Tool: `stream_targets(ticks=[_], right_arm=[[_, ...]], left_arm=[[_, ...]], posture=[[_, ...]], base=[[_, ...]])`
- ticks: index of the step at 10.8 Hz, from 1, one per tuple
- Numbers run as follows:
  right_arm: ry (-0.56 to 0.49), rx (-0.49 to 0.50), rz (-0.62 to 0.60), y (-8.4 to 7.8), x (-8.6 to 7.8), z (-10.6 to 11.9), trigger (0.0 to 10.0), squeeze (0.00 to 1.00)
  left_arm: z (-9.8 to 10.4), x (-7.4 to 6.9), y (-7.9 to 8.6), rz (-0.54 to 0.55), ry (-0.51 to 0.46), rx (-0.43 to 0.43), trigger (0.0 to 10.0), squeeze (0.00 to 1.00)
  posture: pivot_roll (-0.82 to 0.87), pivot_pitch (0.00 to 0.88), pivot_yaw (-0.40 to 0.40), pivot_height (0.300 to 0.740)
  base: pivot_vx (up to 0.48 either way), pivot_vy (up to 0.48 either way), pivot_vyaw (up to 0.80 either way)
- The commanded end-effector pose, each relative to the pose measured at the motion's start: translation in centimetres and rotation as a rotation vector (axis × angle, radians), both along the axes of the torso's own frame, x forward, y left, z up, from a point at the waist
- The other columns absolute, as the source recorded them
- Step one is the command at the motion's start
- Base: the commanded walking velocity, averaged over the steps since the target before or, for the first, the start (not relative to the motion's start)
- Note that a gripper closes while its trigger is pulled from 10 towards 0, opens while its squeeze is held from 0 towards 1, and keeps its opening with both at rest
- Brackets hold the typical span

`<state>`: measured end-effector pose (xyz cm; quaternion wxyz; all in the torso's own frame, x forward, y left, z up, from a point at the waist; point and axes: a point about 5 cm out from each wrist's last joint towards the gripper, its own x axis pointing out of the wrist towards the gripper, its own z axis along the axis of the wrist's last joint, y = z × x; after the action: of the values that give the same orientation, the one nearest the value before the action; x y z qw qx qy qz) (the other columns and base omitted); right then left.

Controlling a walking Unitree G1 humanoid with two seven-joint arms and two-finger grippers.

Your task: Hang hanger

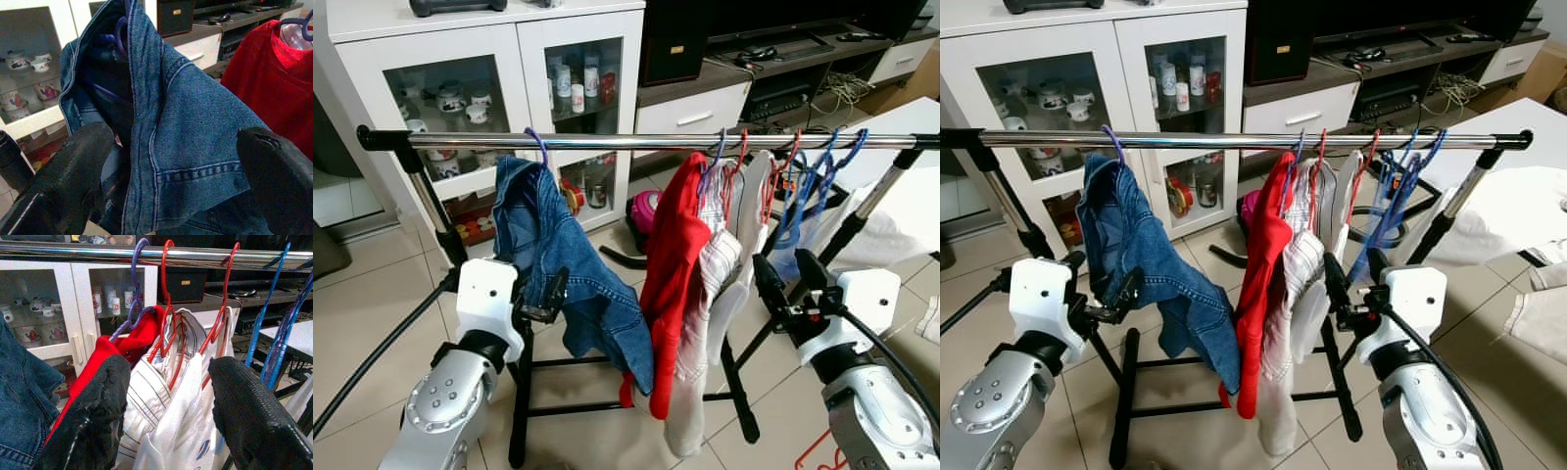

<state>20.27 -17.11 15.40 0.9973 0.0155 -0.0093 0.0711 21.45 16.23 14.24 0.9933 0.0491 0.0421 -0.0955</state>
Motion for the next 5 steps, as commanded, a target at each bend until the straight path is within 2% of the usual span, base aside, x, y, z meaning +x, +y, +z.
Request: stream_targets(ticks=[1, 2, 3, 5], right_arm=[[0.080, -0.010, -0.166, -2.0, 1.7, 1.1, 10.0, 0.00], [0.064, -0.020, -0.202, -2.1, 1.6, 1.1, 10.0, 0.00], [0.060, -0.008, -0.230, -2.0, 1.6, 0.9, 10.0, 0.00], [0.074, -0.028, -0.212, -1.5, 1.5, 0.8, 10.0, 0.00]], left_arm=[[2.6, 2.9, 0.6, 0.102, 0.012, -0.054, 10.0, 0.00], [2.6, 3.2, 0.4, 0.114, 0.004, -0.057, 10.0, 0.00], [2.5, 3.7, -0.3, 0.041, -0.001, -0.003, 10.0, 0.00], [2.3, 4.3, -0.1, 0.056, 0.033, -0.017, 10.0, 0.00]], posture=[[0.04, 0.000, 0.013, 0.740], [0.04, 0.000, 0.017, 0.740], [0.04, 0.000, 0.025, 0.740], [0.02, 0.000, 0.025, 0.740]], base=[[0.000, 0.000, 0.00], [0.000, 0.000, 0.00], [0.000, 0.000, 0.00], [0.000, 0.000, 0.00]])
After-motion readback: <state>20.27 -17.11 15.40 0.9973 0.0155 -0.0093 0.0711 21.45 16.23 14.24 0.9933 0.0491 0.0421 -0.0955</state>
